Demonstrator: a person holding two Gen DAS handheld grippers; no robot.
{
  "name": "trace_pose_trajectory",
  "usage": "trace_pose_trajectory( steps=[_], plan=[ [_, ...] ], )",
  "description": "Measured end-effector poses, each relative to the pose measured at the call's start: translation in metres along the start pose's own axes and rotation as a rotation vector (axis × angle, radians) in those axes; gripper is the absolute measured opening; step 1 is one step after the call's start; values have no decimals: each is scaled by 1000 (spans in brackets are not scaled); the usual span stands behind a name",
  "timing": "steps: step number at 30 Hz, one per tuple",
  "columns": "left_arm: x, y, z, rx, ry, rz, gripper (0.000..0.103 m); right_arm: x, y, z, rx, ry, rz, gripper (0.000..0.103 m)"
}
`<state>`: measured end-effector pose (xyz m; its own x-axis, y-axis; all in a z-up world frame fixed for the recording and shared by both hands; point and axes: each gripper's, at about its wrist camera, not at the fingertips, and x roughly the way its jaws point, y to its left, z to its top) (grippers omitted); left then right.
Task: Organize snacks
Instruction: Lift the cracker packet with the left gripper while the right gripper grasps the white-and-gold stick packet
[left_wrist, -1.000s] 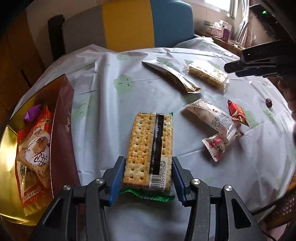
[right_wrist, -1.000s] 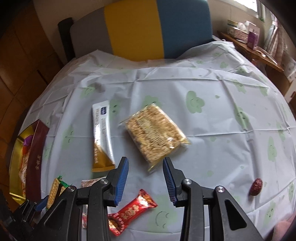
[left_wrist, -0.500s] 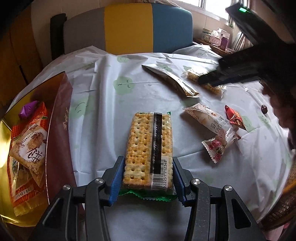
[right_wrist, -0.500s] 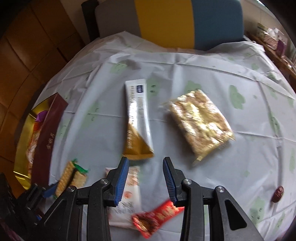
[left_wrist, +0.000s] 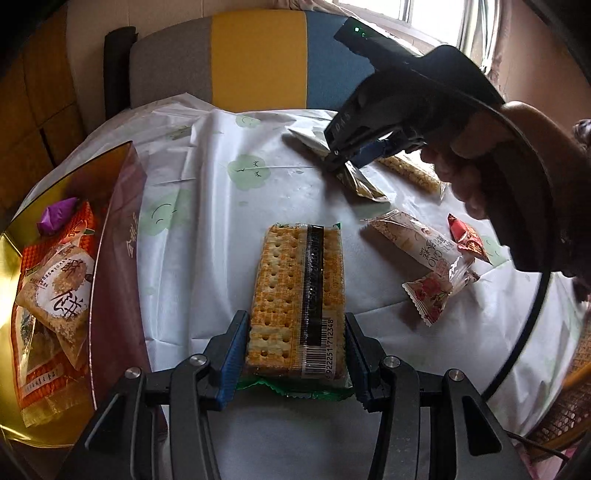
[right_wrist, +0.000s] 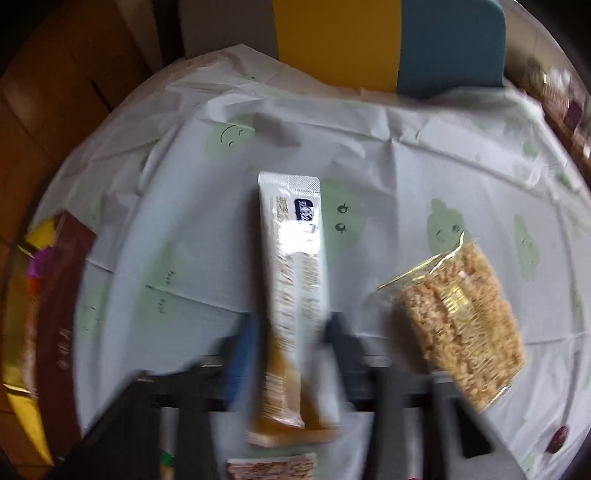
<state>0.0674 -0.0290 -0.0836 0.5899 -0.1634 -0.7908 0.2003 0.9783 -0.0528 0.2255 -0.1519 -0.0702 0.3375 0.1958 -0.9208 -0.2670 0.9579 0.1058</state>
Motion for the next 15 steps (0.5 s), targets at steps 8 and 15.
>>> trace_pose_trajectory(
  steps=[8, 15],
  plan=[
    [1, 0, -1, -1, -1, 5, 50, -22, 19, -38, -271, 37, -28, 23],
    [1, -3, 0, 5, 4, 24, 50, -24, -17, -62, -203, 19, 28, 29]
  ],
)
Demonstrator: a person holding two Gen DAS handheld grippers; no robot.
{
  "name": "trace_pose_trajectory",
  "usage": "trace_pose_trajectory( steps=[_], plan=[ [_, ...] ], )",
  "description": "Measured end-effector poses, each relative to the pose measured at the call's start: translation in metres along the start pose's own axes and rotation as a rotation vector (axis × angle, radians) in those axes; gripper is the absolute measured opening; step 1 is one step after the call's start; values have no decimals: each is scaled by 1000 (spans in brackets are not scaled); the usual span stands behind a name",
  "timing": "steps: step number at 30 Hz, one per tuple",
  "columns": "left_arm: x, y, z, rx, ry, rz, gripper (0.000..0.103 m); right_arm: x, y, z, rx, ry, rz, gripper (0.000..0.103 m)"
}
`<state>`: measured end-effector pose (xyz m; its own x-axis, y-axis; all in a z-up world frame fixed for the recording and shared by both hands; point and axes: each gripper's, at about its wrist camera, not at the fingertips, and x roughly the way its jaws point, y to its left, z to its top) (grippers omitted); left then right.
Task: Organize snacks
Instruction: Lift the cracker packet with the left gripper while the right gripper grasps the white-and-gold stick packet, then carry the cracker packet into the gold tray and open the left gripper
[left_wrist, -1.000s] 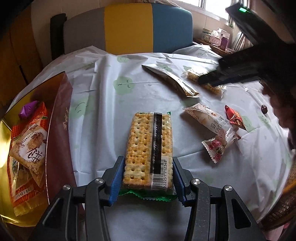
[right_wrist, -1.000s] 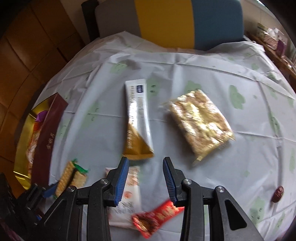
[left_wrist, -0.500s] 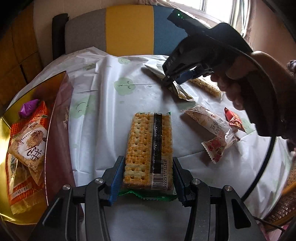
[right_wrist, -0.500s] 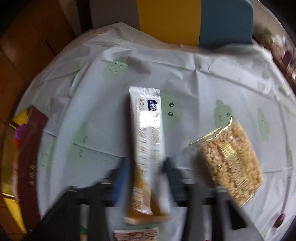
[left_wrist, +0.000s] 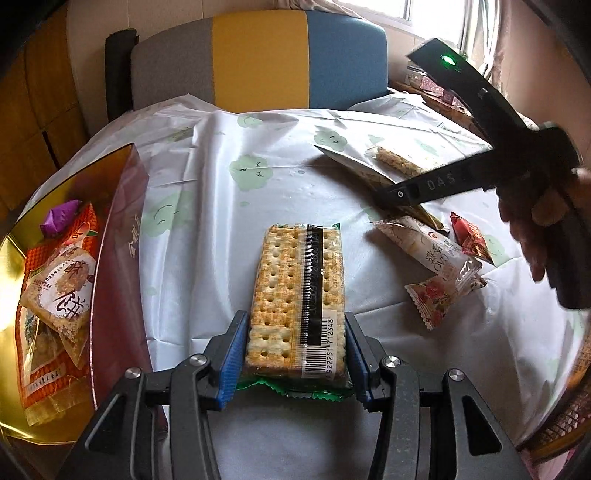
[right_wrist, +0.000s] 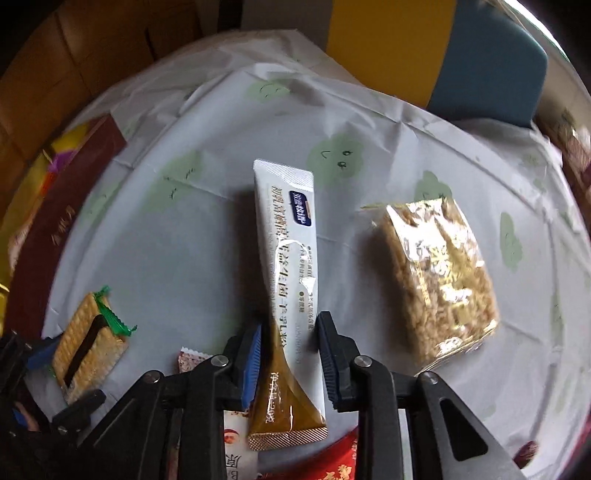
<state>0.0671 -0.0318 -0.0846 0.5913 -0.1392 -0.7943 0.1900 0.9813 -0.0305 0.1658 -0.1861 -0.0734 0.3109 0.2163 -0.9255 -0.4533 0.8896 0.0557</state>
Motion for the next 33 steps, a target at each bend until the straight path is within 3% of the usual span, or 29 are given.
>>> trace_pose_trajectory(
  steps=[4, 19, 33],
  plan=[
    [0, -4, 1, 11, 5, 23, 50, -5, -2, -16, -12, -80, 7, 29],
    [-2, -12, 4, 16, 44, 61, 48, -1, 6, -12, -80, -79, -29, 29],
    [-19, -6, 14, -17, 16, -11, 48, -2, 9, -13, -108, -90, -54, 29]
  ],
)
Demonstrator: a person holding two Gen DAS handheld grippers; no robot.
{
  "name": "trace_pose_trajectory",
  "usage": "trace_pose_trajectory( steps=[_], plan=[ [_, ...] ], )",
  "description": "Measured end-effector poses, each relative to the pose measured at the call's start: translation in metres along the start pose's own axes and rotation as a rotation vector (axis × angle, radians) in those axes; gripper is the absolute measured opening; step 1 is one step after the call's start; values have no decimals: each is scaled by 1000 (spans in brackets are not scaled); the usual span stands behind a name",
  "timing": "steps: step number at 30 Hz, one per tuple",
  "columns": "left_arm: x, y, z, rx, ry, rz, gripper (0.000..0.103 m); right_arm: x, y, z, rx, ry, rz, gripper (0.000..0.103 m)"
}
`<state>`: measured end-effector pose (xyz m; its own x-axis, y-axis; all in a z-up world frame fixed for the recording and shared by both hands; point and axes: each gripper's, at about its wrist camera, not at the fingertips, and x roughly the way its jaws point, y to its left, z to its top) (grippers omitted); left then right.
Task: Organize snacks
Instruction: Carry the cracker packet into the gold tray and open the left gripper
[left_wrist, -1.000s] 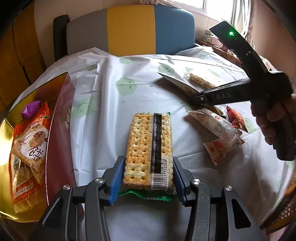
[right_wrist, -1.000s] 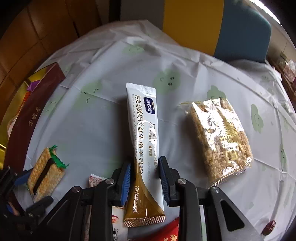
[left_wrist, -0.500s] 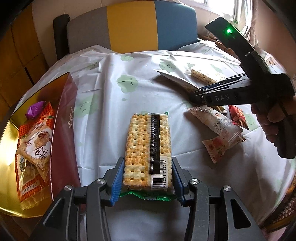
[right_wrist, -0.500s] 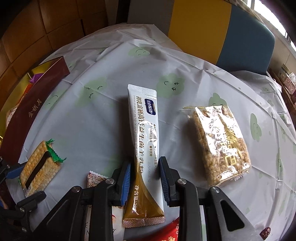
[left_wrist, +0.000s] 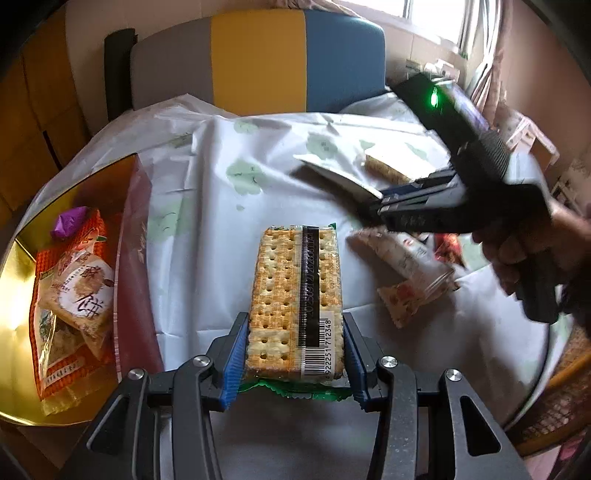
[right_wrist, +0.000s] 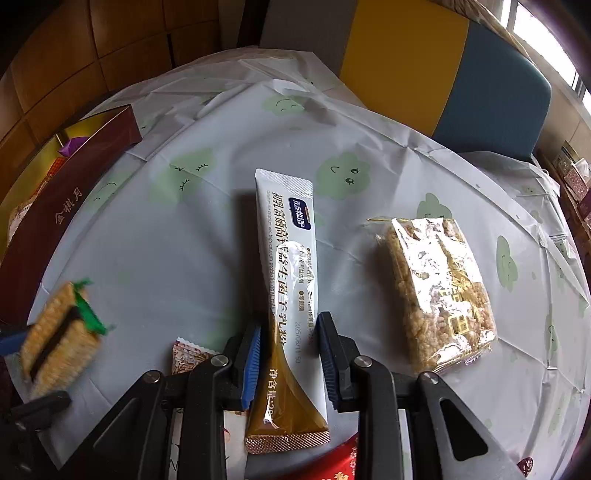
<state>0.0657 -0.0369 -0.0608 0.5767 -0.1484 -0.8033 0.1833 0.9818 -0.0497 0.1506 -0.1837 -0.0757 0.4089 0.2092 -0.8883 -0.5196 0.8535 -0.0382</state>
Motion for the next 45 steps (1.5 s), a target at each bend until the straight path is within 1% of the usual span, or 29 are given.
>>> trace_pose_trajectory(
  steps=[5, 8, 11, 14, 17, 19, 21, 23, 25, 29, 31, 33, 37, 40, 42, 45],
  plan=[
    [-19, 15, 6, -60, -20, -5, 48, 0, 1, 0, -2, -3, -3, 29],
    [-37, 31, 9, -103, -53, -6, 48, 0, 2, -1, -7, -4, -9, 29],
    [-54, 55, 14, -169, -88, 4, 48, -1, 2, -1, -8, -6, -8, 29],
    [-68, 89, 18, -264, -111, 18, 48, -1, 1, -1, -8, -7, -9, 29],
    [-76, 124, 19, -342, -115, 97, 48, -1, 2, -1, -8, -9, -14, 29],
    [-76, 147, 17, -405, -99, 112, 48, -1, 2, -1, -6, -9, -14, 29],
    [-74, 168, 14, -458, -79, 150, 48, -1, 3, -1, -9, -8, -18, 29],
    [-70, 188, 13, -492, -52, 181, 48, -1, 3, -1, -11, -8, -21, 29],
    [-69, 202, 14, -519, -47, 195, 48, -1, 2, 0, -10, -7, -18, 29],
    [-61, 228, 19, -542, -28, 274, 48, 0, 3, 0, -15, -6, -24, 29],
    [-54, 238, 22, -544, -34, 293, 48, 0, 3, 0, -14, -6, -21, 29],
    [-40, 247, 24, -543, 3, 321, 48, 0, 3, 0, -17, -5, -24, 29],
    [-27, 260, 17, -559, 41, 333, 48, 0, 1, 0, -18, -7, -28, 29],
    [-28, 261, 11, -553, 41, 353, 49, 0, 3, 0, -22, -7, -32, 29],
    [-31, 261, 8, -563, 41, 350, 49, 0, 4, 0, -21, -7, -31, 29],
    [-41, 252, 4, -552, 17, 354, 49, 0, 4, 0, -20, -6, -31, 29]
  ],
)
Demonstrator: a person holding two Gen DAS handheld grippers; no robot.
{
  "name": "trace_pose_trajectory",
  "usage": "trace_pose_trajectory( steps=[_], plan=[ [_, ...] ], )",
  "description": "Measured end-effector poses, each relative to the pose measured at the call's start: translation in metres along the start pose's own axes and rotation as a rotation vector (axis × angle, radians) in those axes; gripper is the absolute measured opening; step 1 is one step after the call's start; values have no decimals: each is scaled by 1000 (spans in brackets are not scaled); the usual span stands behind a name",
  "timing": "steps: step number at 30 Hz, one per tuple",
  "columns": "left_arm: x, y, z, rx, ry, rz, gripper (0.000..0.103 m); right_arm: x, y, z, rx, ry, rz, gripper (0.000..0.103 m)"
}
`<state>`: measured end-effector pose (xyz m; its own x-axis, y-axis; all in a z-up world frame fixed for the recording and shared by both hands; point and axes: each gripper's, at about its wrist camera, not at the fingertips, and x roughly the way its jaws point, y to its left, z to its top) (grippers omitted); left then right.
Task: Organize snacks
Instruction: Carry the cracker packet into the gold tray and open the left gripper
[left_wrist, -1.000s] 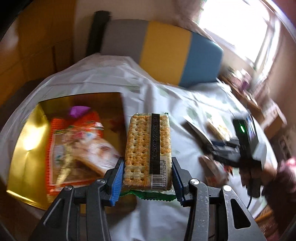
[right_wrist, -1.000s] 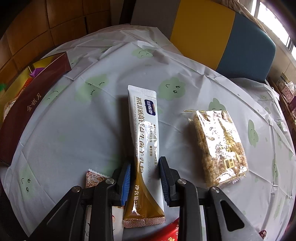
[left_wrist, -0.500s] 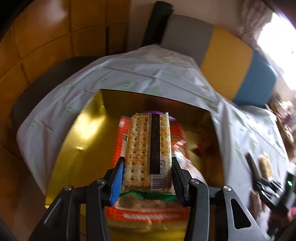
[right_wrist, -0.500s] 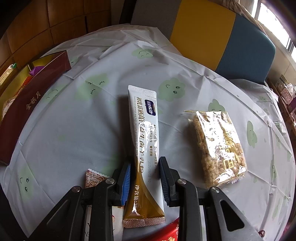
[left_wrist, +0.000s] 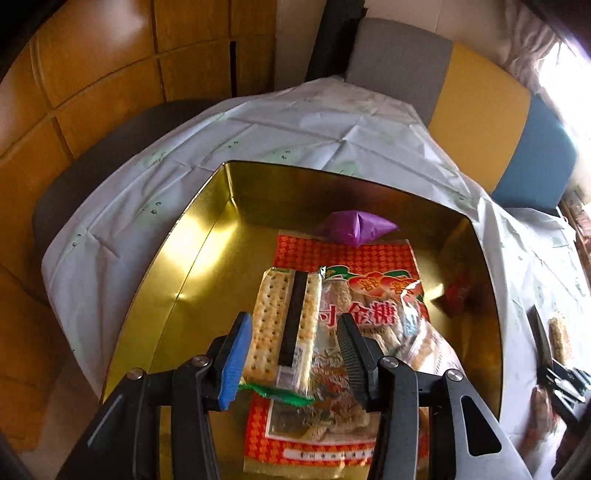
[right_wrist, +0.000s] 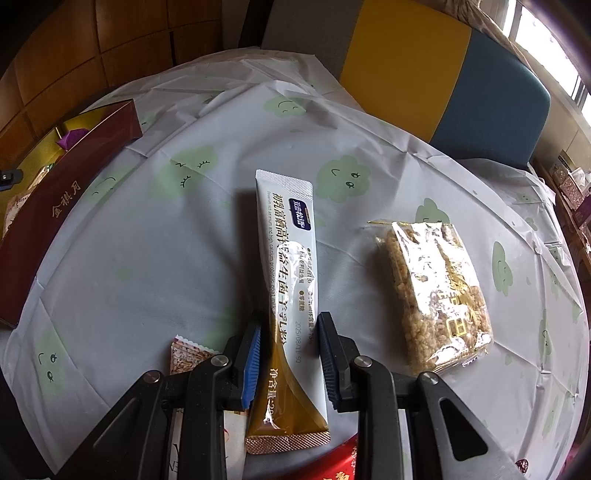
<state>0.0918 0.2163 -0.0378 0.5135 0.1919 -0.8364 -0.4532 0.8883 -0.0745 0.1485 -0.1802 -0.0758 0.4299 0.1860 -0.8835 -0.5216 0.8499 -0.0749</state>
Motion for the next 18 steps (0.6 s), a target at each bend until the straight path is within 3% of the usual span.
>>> trace_pose_trajectory(
  steps=[12, 18],
  plan=[
    [-41, -21, -45, 62, -61, -16, 49, 0, 2, 0, 4, -2, -14, 28],
    [-49, -26, -54, 84, -65, -43, 49, 0, 3, 6, 61, 36, -37, 26]
  ],
)
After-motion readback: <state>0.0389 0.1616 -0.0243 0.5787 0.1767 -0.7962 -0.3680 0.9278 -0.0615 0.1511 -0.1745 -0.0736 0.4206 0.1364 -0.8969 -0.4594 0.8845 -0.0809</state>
